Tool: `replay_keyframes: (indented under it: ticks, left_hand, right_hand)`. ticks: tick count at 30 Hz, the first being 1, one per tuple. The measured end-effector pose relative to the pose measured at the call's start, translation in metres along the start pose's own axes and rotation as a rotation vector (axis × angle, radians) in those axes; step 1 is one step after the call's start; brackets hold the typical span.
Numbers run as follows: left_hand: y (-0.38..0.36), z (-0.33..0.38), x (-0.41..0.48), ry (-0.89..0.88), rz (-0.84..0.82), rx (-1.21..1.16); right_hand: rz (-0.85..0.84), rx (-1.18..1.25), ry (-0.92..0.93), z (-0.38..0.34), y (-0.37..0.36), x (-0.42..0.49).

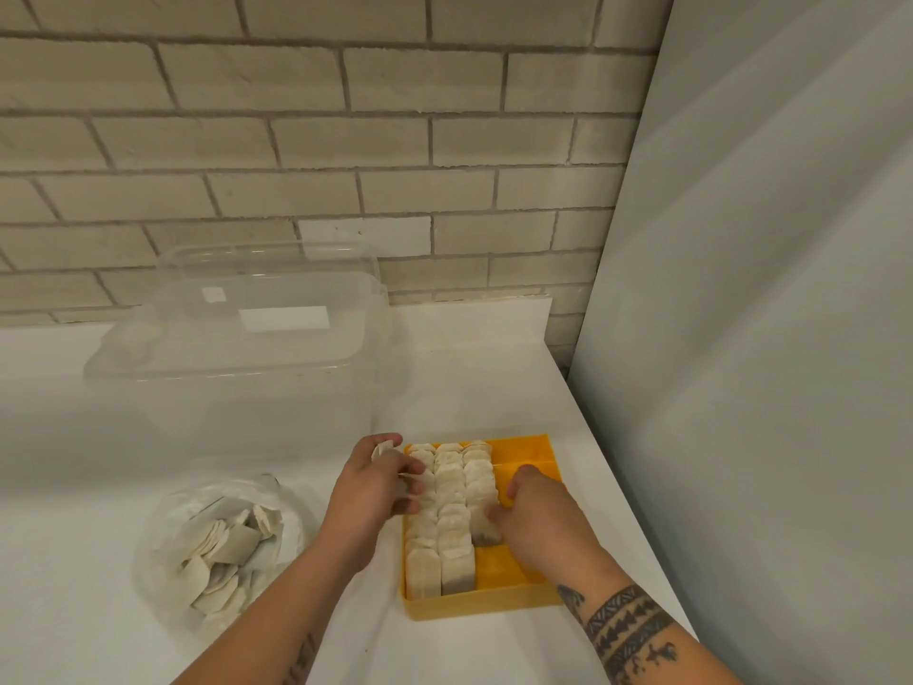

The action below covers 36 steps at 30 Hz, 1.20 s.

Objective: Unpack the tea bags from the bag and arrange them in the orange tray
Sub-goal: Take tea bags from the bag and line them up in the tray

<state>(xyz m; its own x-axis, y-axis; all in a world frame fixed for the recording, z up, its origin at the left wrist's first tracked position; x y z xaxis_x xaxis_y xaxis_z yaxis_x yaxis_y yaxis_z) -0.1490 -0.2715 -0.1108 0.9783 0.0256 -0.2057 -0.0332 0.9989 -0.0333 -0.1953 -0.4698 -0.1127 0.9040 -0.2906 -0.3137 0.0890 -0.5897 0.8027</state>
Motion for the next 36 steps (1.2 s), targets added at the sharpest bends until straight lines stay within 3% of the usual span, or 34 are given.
replay_keyframes:
  ticks: [4,8,16,25,36]
  left_hand:
    - [-0.012,0.012,-0.008,0.053,-0.199,-0.320]
    - [-0.021,0.020,-0.015,-0.013,-0.303,-0.294]
    - [-0.024,0.026,-0.019,-0.040,-0.351,-0.223]
    - [-0.023,0.024,-0.017,-0.158,-0.192,0.070]
    - [-0.028,0.018,-0.019,-0.221,-0.145,0.262]
  right_hand:
    - [0.109,0.270,0.167,-0.023,0.013,-0.009]
    - [0.090,0.397,0.232,-0.037,0.018,-0.012]
    - [-0.015,0.402,0.229,-0.036,0.017,-0.008]
    - [0.066,0.553,0.165,-0.029,0.023,-0.009]
    - [0.034,0.552,0.163,-0.013,0.026,-0.007]
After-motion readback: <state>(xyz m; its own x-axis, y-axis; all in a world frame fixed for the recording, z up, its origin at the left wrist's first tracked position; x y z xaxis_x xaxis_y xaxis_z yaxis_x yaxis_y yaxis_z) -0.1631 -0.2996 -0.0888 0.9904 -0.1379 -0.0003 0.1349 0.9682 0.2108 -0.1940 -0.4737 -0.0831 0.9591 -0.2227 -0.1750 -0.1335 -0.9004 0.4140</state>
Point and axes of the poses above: each hand's wrist, its own x-axis towards the middle knuckle, its own y-axis out of the back of the hand, z = x × y, the point moved 3 cm from there along x, towards the middle knuckle, and after that the axes turned 7 degrees about -y, right-handed, at the moved point
